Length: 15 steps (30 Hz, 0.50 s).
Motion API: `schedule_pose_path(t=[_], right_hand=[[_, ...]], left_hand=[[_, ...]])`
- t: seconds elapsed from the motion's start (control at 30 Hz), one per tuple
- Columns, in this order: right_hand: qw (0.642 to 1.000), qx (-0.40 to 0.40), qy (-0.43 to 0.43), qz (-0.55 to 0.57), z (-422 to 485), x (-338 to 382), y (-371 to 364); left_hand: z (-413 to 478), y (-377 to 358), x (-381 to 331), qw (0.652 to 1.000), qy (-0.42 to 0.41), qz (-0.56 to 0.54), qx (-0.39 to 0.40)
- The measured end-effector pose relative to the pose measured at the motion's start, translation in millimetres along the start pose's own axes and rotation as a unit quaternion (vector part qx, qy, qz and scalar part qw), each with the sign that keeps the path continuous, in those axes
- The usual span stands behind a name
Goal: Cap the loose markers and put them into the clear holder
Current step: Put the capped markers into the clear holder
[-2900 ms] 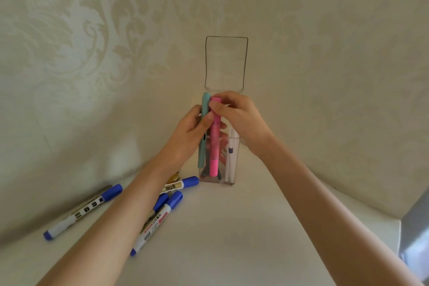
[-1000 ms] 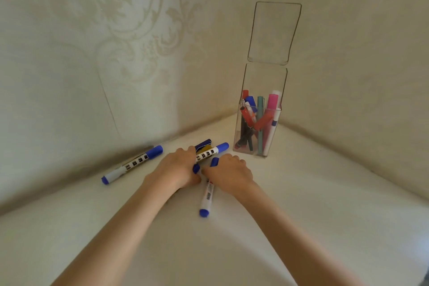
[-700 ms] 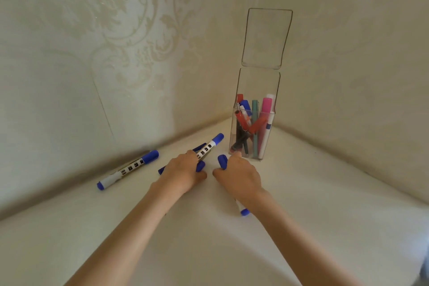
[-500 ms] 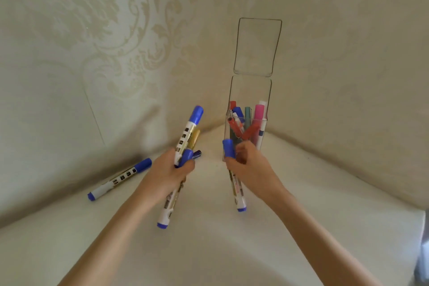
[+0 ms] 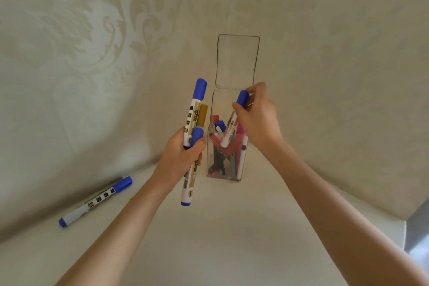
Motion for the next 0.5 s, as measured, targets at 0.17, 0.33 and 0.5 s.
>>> schedule_pose_path(t=[0.17,0.33,0.5], right_hand=[[0.974,0.094,0.071,-0.191,-1,-16,-8],[0.959,0.095,0.121,-0.238,-11,-22,-9],[0.961,0.171,-0.06,0.208,-2,13,7]], left_hand=[[2,-2,7,1.0,-0.008,-0.002,0.006],[2,-2,4,0.999,-0.021,-0.015,0.03],[4,-7,-9,0.994,-0.045,0.024,0.099]])
Point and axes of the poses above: each hand's wrist, its own z-axis towards the middle knuckle, its own y-axis out of the back of the hand, x = y × z, the point moved 1 cm from there along z, towards the middle knuckle, and after that the axes turned 1 degree about y, right-handed, at the moved point
